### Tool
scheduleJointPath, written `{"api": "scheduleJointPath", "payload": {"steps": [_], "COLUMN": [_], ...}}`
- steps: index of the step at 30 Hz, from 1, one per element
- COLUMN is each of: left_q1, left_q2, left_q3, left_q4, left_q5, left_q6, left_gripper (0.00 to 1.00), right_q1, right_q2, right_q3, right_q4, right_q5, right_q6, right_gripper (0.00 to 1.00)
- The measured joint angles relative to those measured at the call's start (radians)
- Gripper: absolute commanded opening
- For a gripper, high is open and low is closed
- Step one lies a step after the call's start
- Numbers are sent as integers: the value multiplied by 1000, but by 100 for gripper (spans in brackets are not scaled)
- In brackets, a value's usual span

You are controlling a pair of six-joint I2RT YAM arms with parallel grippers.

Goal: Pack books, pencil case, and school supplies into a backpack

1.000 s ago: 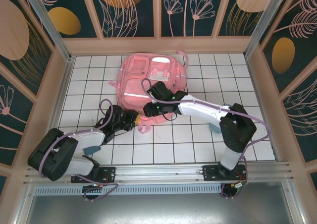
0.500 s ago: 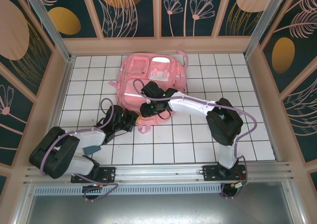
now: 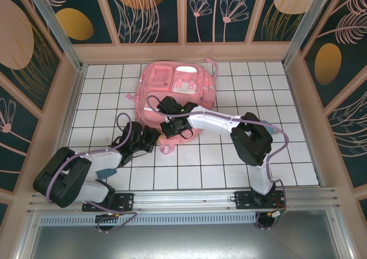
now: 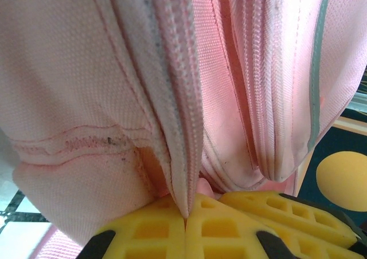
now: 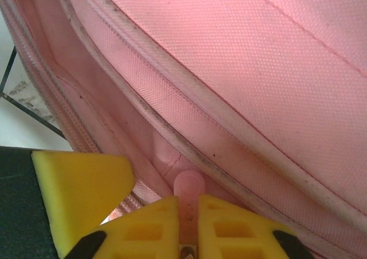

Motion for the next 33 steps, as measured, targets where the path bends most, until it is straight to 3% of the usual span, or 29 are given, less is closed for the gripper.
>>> {"api": "scheduleJointPath", "payload": {"steps": [4, 8, 20, 24, 28, 33], "left_q1": [0, 0, -25, -14, -14, -14], "left_q2": [0, -6, -48, -49, -53, -61], "left_q3": [0, 3, 25, 23, 23, 26], "left_q4": [0, -10, -37, -95, -105, -114], "left_q5": [0, -6, -13, -48, -57, -59], "left_q6": [3, 3, 4, 11, 17, 39], "left_gripper": [0, 0, 0, 0, 0, 0], "right_q1": [2, 9, 30, -18, -85, -110], "right_q2": [-6, -26, -226, -308, -357, -363], "right_q3": [0, -8, -211, -283, -328, -330], "right_q4": [2, 6, 109, 92, 95, 92], "right_q5": [6, 42, 294, 441, 509, 465], "right_q6": [2, 7, 109, 145, 163, 137], "right_gripper": [0, 0, 0, 0, 0, 29]}}
